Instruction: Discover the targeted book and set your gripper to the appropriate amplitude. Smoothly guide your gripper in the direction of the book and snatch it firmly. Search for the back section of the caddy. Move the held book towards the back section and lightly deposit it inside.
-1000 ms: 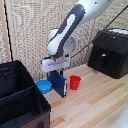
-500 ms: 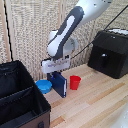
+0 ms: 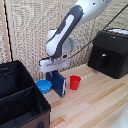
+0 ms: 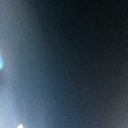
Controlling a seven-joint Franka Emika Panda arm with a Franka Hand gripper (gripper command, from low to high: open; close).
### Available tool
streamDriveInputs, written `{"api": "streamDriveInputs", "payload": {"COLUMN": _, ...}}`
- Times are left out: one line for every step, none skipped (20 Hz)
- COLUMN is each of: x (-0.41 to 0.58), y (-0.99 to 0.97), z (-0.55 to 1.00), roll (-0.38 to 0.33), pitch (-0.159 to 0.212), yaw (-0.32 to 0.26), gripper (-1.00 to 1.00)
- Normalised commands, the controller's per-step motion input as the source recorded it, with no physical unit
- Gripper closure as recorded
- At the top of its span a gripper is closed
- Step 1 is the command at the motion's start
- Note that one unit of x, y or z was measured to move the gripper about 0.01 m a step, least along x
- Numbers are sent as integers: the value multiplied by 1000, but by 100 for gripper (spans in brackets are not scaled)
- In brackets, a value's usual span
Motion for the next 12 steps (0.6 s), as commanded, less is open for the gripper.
{"api": "streamDriveInputs", "payload": {"x": 334, "y": 0, "z": 1000, "roll": 0, "pitch": 12, "yaw": -16, "gripper": 100}}
{"api": "streamDriveInputs", "payload": {"x": 334, "y": -31, "z": 1000, "roll": -4, "pitch": 8, "yaw": -20, "gripper": 100}}
{"api": "streamDriveInputs", "payload": {"x": 329, "y": -51, "z": 1000, "roll": -13, "pitch": 26, "yaw": -16, "gripper": 100}}
{"api": "streamDriveInputs", "payload": {"x": 283, "y": -63, "z": 1000, "roll": -21, "pitch": 38, "yaw": 0, "gripper": 100}}
{"api": "streamDriveInputs", "payload": {"x": 340, "y": -66, "z": 1000, "roll": -19, "pitch": 48, "yaw": 0, "gripper": 100}}
{"api": "streamDriveInputs", "payload": {"x": 363, "y": -66, "z": 1000, "roll": -17, "pitch": 47, "yaw": 0, "gripper": 100}}
{"api": "streamDriveInputs", "payload": {"x": 394, "y": -91, "z": 1000, "roll": -14, "pitch": 45, "yaw": 0, "gripper": 100}}
{"api": "streamDriveInputs", "payload": {"x": 431, "y": -131, "z": 1000, "roll": -8, "pitch": 41, "yaw": -1, "gripper": 100}}
{"api": "streamDriveInputs", "payload": {"x": 423, "y": -211, "z": 1000, "roll": 0, "pitch": 44, "yaw": -68, "gripper": 100}}
{"api": "streamDriveInputs", "payload": {"x": 429, "y": -260, "z": 1000, "roll": -5, "pitch": 39, "yaw": -105, "gripper": 100}}
{"api": "streamDriveInputs", "payload": {"x": 434, "y": -260, "z": 1000, "roll": -19, "pitch": 29, "yaw": -136, "gripper": 100}}
{"api": "streamDriveInputs", "payload": {"x": 411, "y": -229, "z": 1000, "roll": -23, "pitch": 27, "yaw": -160, "gripper": 100}}
